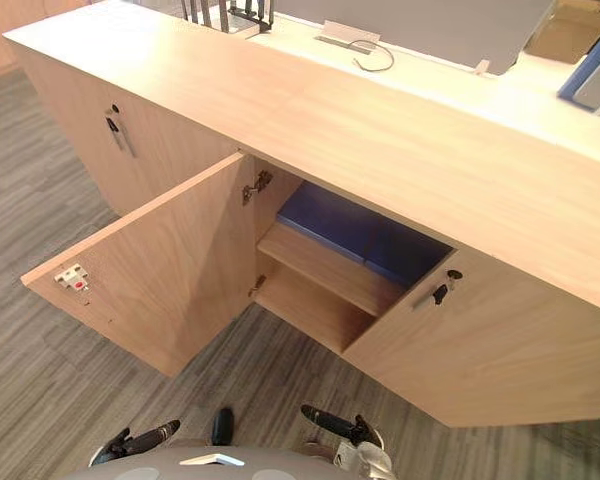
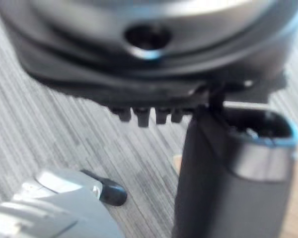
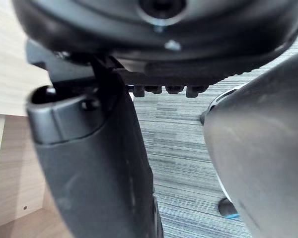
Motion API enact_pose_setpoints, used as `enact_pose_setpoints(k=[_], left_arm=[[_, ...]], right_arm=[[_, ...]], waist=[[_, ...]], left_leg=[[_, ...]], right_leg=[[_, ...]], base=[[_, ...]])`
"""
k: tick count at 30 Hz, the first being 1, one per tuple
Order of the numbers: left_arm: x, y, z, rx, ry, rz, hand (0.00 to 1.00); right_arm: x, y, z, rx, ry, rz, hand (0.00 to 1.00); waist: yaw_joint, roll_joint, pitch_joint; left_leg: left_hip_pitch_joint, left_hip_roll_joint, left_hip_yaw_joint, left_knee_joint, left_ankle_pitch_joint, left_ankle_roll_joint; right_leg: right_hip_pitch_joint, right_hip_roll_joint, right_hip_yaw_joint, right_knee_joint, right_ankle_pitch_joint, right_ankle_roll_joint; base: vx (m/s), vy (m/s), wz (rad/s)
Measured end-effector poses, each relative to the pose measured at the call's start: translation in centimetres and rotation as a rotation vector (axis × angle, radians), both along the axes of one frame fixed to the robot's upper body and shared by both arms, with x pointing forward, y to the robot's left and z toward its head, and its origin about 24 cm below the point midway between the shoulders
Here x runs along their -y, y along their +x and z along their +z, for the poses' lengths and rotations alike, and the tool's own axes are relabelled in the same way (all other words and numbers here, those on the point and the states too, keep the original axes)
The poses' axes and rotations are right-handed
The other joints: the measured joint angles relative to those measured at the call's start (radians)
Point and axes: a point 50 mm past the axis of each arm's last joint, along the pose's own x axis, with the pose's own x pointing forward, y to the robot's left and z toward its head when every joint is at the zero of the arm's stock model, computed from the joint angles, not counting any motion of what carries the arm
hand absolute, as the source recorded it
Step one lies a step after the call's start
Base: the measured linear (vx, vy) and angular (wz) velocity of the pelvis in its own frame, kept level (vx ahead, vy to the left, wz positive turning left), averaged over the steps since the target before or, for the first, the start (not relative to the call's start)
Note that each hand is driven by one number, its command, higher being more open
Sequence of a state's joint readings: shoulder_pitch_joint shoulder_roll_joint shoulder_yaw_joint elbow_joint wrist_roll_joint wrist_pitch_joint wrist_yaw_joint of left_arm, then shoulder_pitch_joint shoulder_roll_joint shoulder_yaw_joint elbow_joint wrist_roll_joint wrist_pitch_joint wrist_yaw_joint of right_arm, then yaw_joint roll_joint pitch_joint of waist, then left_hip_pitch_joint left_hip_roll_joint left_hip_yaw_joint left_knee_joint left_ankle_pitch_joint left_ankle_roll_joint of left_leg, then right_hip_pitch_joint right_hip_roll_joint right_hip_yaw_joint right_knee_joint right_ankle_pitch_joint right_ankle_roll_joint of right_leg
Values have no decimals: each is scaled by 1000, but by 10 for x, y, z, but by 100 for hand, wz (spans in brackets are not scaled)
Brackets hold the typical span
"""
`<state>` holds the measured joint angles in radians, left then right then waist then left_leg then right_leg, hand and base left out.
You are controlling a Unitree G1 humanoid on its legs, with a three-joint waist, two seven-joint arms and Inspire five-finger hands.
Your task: Walk over to the cabinet, pick up the folder, carry it to the office cabinet, place the folder inside the office cabinet, then close the office cabinet door
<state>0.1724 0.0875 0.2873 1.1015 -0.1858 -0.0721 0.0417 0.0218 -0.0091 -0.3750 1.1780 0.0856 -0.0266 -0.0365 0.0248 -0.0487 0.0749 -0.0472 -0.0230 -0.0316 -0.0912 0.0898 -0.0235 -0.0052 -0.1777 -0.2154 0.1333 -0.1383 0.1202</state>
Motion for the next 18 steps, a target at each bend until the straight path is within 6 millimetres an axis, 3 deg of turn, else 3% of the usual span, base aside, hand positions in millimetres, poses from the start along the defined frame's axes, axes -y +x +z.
enact_pose_setpoints(k=[4,9,17,18], left_arm=[[-1,-2,-1,-5,-5,24,100],[-7,-1,1,-2,8,27,100],[-10,7,3,14,23,-17,100],[-11,17,5,44,25,-23,100]], right_arm=[[0,-1,-1,-7,0,-7,100],[-7,1,-1,-3,10,-8,100],[-6,2,0,-2,-2,28,100],[-4,2,0,-1,-4,25,100]], waist=[[-1,-3,-1],[-2,-33,4],[-10,-22,15],[-14,-10,27]], left_leg=[[18,36,-22,0,-10,-24],[23,49,-27,1,-8,-31],[-22,40,-92,0,27,-31],[-44,48,-30,0,-8,-15]], right_leg=[[59,44,-29,-50,12,-1],[74,60,-31,-51,26,-3],[75,62,-98,-54,49,-22],[75,54,-129,-61,47,-25]], base=[[150,-148,13],[67,-52,13],[-72,-5,29],[-180,20,66]])
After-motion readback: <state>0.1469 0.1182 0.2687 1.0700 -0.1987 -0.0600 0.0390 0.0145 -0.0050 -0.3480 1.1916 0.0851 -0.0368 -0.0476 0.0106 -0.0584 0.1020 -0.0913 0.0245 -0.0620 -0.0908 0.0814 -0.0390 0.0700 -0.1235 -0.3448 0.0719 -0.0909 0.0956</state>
